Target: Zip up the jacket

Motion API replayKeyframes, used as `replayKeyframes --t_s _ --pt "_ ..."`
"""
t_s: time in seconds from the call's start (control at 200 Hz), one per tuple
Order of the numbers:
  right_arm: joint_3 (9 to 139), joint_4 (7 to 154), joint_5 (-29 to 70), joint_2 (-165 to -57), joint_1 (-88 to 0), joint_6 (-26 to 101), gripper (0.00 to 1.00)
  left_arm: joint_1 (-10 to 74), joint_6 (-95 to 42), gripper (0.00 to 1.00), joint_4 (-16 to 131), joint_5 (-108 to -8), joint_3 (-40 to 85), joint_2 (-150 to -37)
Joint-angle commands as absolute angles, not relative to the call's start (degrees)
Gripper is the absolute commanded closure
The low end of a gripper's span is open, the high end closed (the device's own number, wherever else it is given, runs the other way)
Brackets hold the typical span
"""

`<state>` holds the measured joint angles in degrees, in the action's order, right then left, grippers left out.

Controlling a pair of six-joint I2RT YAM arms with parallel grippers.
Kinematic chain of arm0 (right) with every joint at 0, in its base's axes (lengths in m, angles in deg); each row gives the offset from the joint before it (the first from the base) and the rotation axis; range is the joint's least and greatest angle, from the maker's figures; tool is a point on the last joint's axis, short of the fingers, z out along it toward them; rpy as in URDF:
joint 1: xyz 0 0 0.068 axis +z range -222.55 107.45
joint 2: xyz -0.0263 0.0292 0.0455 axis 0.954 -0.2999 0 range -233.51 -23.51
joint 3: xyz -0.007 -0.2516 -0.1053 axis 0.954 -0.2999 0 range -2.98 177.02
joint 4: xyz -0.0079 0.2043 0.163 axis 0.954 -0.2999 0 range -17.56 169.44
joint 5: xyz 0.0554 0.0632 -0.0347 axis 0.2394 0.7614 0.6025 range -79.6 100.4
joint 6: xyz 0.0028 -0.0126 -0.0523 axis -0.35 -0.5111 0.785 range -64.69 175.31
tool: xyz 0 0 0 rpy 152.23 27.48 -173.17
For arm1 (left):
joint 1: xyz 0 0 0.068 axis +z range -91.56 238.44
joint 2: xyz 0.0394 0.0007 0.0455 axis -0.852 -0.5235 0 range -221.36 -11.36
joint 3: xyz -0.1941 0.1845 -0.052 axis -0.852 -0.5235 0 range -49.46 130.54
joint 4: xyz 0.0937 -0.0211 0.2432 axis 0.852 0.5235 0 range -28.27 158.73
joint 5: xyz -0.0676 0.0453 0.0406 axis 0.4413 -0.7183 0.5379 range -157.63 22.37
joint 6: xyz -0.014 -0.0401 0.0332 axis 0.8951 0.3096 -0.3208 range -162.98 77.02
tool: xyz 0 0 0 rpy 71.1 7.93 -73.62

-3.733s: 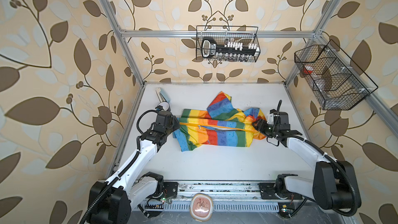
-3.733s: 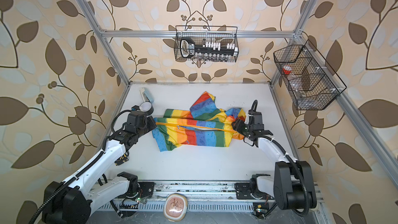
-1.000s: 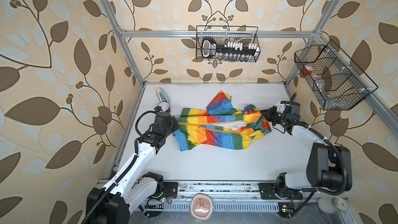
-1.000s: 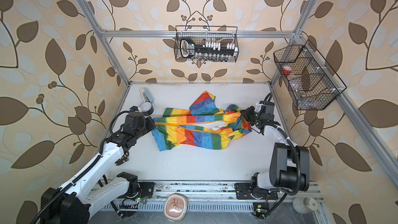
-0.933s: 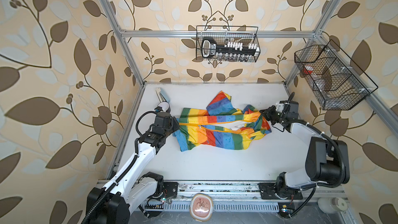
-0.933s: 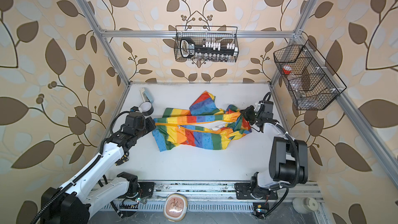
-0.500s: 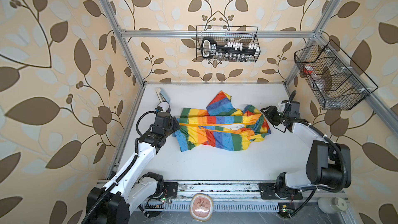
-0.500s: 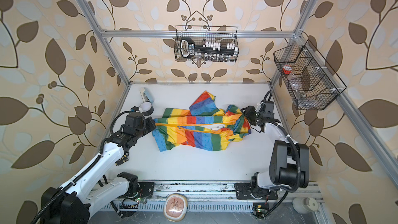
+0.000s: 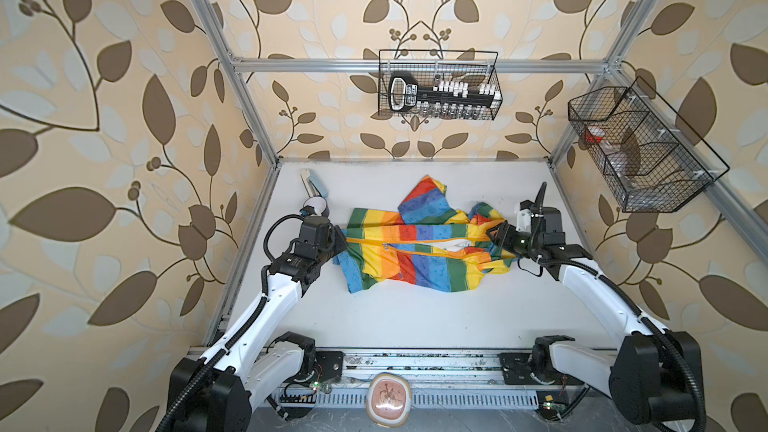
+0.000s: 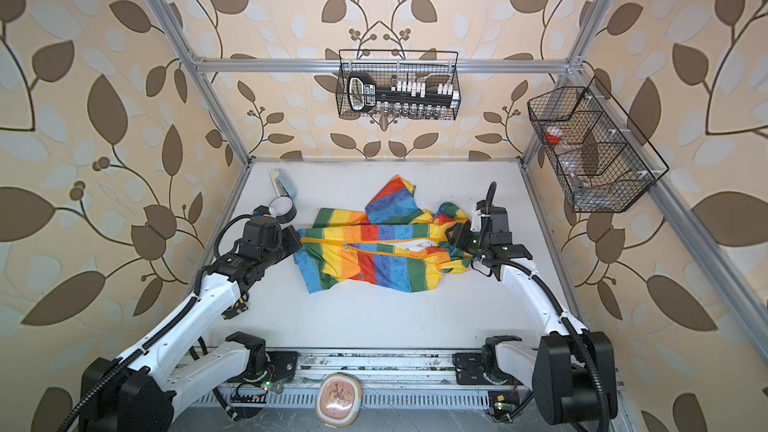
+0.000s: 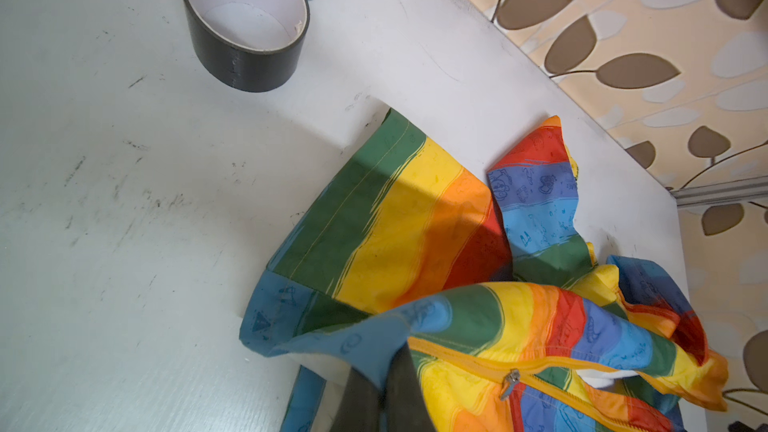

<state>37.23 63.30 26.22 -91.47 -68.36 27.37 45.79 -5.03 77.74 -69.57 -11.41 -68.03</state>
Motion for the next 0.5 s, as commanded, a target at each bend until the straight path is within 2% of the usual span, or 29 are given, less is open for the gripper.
replayKeyframes --t_s 0.0,0.405,0.495 --pt "35.7 61.9 25.7 -94.5 -67.1 30.3 0.45 46.5 -4.6 1.00 76.0 -69.2 -12.0 -67.8" --pt "31.4 63.4 28.1 -93.1 -65.4 29.9 0.59 46.5 -4.7 1.00 76.2 -68.9 -11.8 -67.4" --pt "30.6 63.4 28.9 -91.9 -65.3 29.6 0.65 46.5 -4.7 1.00 76.4 -69.0 -11.8 -67.3"
